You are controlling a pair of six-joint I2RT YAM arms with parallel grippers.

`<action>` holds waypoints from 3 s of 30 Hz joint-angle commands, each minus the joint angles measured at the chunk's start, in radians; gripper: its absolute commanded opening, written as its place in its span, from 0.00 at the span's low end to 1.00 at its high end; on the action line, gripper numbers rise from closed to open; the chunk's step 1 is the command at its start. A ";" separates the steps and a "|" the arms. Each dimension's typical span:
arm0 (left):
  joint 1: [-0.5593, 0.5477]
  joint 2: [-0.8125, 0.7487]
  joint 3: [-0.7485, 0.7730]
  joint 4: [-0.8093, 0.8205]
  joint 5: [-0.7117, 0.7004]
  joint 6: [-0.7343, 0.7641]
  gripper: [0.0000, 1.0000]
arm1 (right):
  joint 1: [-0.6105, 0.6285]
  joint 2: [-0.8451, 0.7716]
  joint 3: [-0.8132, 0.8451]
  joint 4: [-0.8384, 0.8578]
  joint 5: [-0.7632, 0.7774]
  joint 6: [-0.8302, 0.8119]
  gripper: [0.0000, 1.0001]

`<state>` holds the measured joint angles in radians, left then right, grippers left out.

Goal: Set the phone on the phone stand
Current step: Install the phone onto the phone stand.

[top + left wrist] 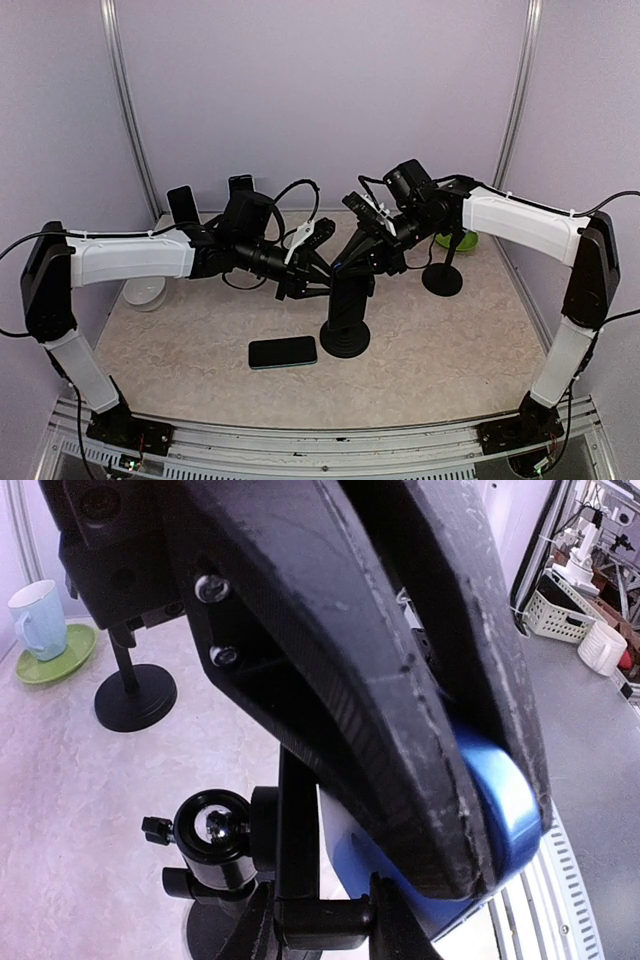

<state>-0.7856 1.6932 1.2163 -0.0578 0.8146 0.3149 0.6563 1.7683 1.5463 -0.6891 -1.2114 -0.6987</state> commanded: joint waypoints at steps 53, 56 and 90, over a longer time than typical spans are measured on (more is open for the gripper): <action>0.031 -0.255 -0.053 -0.140 0.161 -0.086 0.00 | -0.115 -0.018 0.039 -0.182 0.435 0.055 0.00; 0.027 -0.278 -0.053 -0.131 0.094 -0.109 0.00 | -0.117 -0.004 0.040 -0.184 0.449 0.060 0.00; -0.046 -0.215 -0.033 -0.034 -0.088 -0.187 0.04 | -0.040 -0.003 0.076 -0.098 0.422 0.148 0.00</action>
<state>-0.8135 1.5272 1.1847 -0.1890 0.6220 0.1493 0.6605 1.7710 1.6203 -0.7361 -0.9977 -0.5755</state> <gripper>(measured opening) 0.217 0.085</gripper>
